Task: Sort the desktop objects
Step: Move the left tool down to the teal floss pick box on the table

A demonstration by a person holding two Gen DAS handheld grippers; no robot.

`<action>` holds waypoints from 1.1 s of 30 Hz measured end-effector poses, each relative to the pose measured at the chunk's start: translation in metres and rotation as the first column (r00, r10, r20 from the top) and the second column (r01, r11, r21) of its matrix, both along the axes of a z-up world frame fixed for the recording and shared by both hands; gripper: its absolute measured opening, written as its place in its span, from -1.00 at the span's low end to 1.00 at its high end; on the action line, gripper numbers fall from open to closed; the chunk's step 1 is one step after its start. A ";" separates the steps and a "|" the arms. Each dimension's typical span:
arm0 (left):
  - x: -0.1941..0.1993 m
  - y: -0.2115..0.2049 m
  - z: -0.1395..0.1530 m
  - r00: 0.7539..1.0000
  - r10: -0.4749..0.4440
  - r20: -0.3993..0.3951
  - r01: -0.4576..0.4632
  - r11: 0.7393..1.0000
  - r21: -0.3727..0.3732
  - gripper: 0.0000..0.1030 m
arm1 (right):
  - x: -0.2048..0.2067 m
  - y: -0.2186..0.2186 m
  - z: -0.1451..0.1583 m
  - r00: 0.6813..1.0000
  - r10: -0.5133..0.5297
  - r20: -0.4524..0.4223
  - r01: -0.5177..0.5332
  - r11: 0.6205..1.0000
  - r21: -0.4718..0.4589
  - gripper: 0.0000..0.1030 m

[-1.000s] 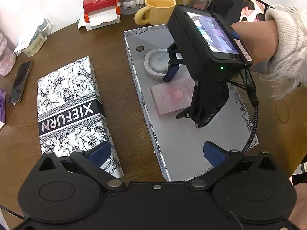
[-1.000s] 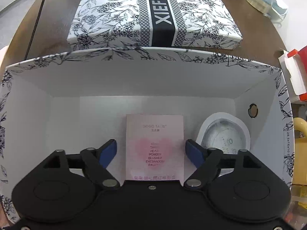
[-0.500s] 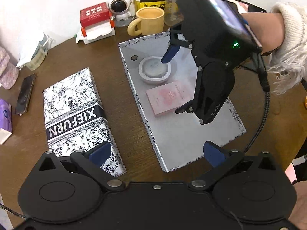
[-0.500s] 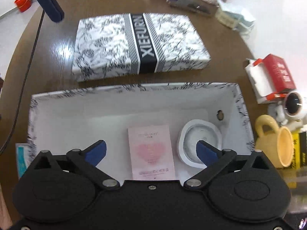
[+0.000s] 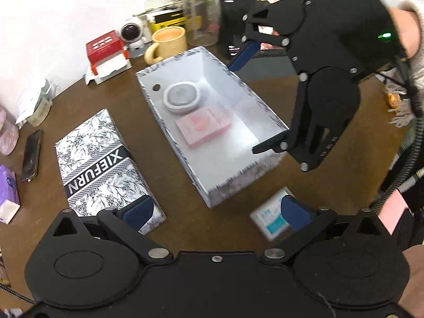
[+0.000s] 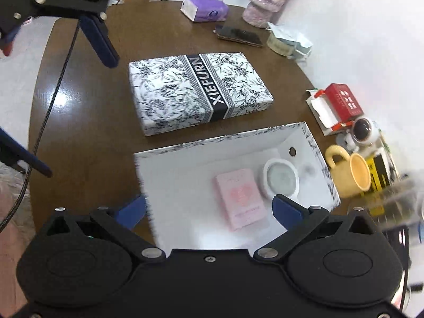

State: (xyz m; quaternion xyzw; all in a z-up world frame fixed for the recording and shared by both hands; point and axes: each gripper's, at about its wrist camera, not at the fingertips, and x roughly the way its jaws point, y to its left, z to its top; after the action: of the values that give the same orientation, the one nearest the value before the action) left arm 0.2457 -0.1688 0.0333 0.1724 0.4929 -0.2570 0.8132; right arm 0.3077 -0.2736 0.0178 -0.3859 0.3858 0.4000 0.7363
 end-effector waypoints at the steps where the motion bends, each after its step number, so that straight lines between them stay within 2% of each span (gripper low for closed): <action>1: -0.005 0.000 -0.001 1.000 -0.013 0.001 0.013 1.000 -0.001 1.00 | -0.009 -0.001 0.002 1.000 -0.014 0.002 0.014 1.000 0.002 1.00; 7: -0.036 -0.001 -0.006 0.995 -0.096 0.004 0.096 0.995 0.010 1.00 | -0.062 -0.011 0.002 0.994 -0.106 -0.008 0.106 0.994 0.003 1.00; 17: -0.074 -0.023 -0.033 0.970 -0.243 0.004 0.243 0.968 0.055 1.00 | -0.132 -0.031 -0.023 0.976 -0.208 -0.060 0.207 0.978 -0.022 1.00; 24: -0.081 -0.045 -0.068 0.946 -0.324 0.021 0.321 0.943 0.084 1.00 | -0.155 -0.043 -0.042 0.966 -0.243 -0.089 0.242 0.970 -0.019 1.00; 33: -0.066 -0.069 -0.115 0.914 -0.405 0.026 0.394 0.901 0.181 0.96 | -0.153 -0.062 -0.065 0.960 -0.250 -0.124 0.249 0.968 -0.019 1.00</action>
State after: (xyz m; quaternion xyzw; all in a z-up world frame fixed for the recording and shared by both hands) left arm 0.1797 -0.2377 -0.0820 0.3473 0.4414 -0.3691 0.7405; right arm 0.1544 -0.3354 -0.0473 -0.3097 0.4776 0.3268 0.7545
